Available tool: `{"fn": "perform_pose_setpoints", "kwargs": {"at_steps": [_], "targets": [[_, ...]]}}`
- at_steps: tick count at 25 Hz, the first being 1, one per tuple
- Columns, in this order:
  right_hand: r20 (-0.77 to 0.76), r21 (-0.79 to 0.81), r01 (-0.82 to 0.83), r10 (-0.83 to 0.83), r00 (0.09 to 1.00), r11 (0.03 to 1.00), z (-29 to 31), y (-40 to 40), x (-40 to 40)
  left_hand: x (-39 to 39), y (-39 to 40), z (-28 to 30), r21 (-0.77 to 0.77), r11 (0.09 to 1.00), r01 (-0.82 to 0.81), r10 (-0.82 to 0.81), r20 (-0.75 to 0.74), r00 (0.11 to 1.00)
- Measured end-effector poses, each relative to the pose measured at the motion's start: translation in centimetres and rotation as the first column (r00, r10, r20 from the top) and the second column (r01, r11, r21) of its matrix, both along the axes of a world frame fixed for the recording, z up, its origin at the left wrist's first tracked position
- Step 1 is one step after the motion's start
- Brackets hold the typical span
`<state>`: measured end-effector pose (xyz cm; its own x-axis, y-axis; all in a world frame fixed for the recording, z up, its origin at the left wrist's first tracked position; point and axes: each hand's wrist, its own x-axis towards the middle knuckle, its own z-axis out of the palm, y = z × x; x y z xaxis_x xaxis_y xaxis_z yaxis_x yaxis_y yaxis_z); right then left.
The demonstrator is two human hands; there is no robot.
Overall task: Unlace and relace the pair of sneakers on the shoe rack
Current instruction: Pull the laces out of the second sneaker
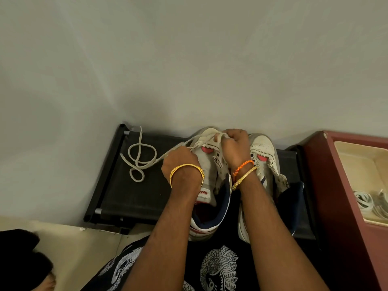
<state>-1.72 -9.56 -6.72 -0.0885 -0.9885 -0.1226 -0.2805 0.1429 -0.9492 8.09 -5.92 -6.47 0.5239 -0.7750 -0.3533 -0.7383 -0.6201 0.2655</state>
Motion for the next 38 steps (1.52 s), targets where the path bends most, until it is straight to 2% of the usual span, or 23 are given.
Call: {"fn": "perform_pose_setpoints", "kwargs": {"at_steps": [2,3,4,5,6,7,8,9,10,11,12,13,15,18,20,24,28,30,32,34,35,36,38], "targets": [[0.248,-0.044,0.204,-0.187,0.951,0.978,2.5,0.1,-1.7,0.1,0.1,-0.1,-0.010,1.000,-0.013,0.013,0.012,1.000],[0.393,-0.056,0.274,-0.231,0.890,0.960,3.7,0.0,-2.7,0.0,0.2,0.0,-0.008,1.000,-0.012,0.013,0.016,1.000],[0.565,-0.040,0.307,-0.232,0.792,0.951,5.0,0.0,-3.5,0.0,0.3,0.1,-0.012,1.000,-0.014,0.014,0.013,1.000],[0.728,0.006,0.292,-0.204,0.654,0.956,5.7,0.1,-4.0,-0.1,0.4,0.2,-0.018,1.000,-0.019,0.019,-0.002,1.000],[0.816,0.059,0.244,-0.188,0.546,0.968,6.0,0.1,-3.9,-0.2,0.4,0.2,-0.024,0.999,-0.026,0.025,-0.022,0.999],[0.797,0.103,0.217,-0.211,0.566,0.971,5.7,0.2,-3.2,-0.2,0.4,0.2,-0.026,0.999,-0.030,0.029,-0.040,0.999],[0.667,0.111,0.205,-0.225,0.710,0.973,5.0,0.4,-2.2,-0.2,0.3,0.2,-0.028,0.999,-0.030,0.028,-0.051,0.998],[0.451,0.071,0.172,-0.186,0.873,0.982,3.7,0.5,-1.3,-0.1,0.4,0.1,-0.028,0.999,-0.025,0.023,-0.058,0.998],[0.219,0.029,0.088,-0.092,0.971,0.996,2.4,0.5,-0.4,0.0,0.4,0.1,-0.032,0.999,-0.017,0.015,-0.063,0.998],[0.009,0.038,-0.044,0.043,0.999,0.998,1.2,0.6,0.3,0.1,0.4,0.1,-0.037,0.999,-0.006,0.004,-0.063,0.998],[-0.177,0.108,-0.170,0.187,0.966,0.980,0.2,0.6,0.8,0.1,0.5,0.1,-0.043,0.999,0.008,-0.010,-0.060,0.998],[-0.339,0.183,-0.247,0.297,0.893,0.951,-0.5,0.6,1.1,0.1,0.5,0.1,-0.048,0.999,0.024,-0.027,-0.054,0.998],[-0.556,0.234,-0.302,0.382,0.738,0.924,-0.8,0.5,1.5,0.0,0.5,0.1,-0.067,0.996,0.051,-0.053,-0.031,0.998],[-0.729,0.198,-0.315,0.354,0.586,0.928,-0.3,0.7,2.1,-0.2,0.4,-0.1,-0.044,0.996,0.073,-0.073,0.003,0.997],[-0.776,0.204,-0.278,0.328,0.539,0.939,-0.3,1.0,2.5,-0.2,0.3,-0.2,-0.012,0.996,0.085,-0.085,0.008,0.996],[-0.757,0.194,-0.183,0.266,0.597,0.964,-0.1,1.3,2.8,-0.1,0.2,-0.2,0.005,0.997,0.076,-0.076,-0.012,0.997],[-0.783,0.206,-0.257,0.316,0.535,0.944,-0.5,1.2,2.9,-0.1,0.3,0.0,0.019,0.997,0.076,-0.076,-0.011,0.997],[-0.738,0.255,-0.336,0.407,0.538,0.907,-0.7,0.8,2.5,-0.1,0.3,0.0,0.013,0.999,0.049,-0.048,-0.022,0.999],[-0.586,0.268,-0.386,0.468,0.662,0.882,-0.5,0.5,1.6,-0.1,0.4,-0.1,-0.008,1.000,0.008,-0.009,-0.036,0.999],[-0.312,0.255,-0.343,0.413,0.856,0.904,0.5,0.8,0.4,-0.1,0.5,-0.2,-0.048,0.998,-0.046,0.043,-0.068,0.997],[-0.167,0.250,-0.298,0.344,0.924,0.921,1.2,1.2,-0.3,-0.1,0.5,-0.2,-0.066,0.995,-0.075,0.069,-0.091,0.993],[-0.027,0.243,-0.274,0.289,0.957,0.930,2.1,1.6,-1.1,0.0,0.5,-0.2,-0.074,0.993,-0.096,0.088,-0.108,0.990],[0.203,0.210,-0.312,0.270,0.941,0.927,4.0,2.2,-2.6,0.0,0.6,-0.1,-0.066,0.992,-0.111,0.103,-0.114,0.988]]}}
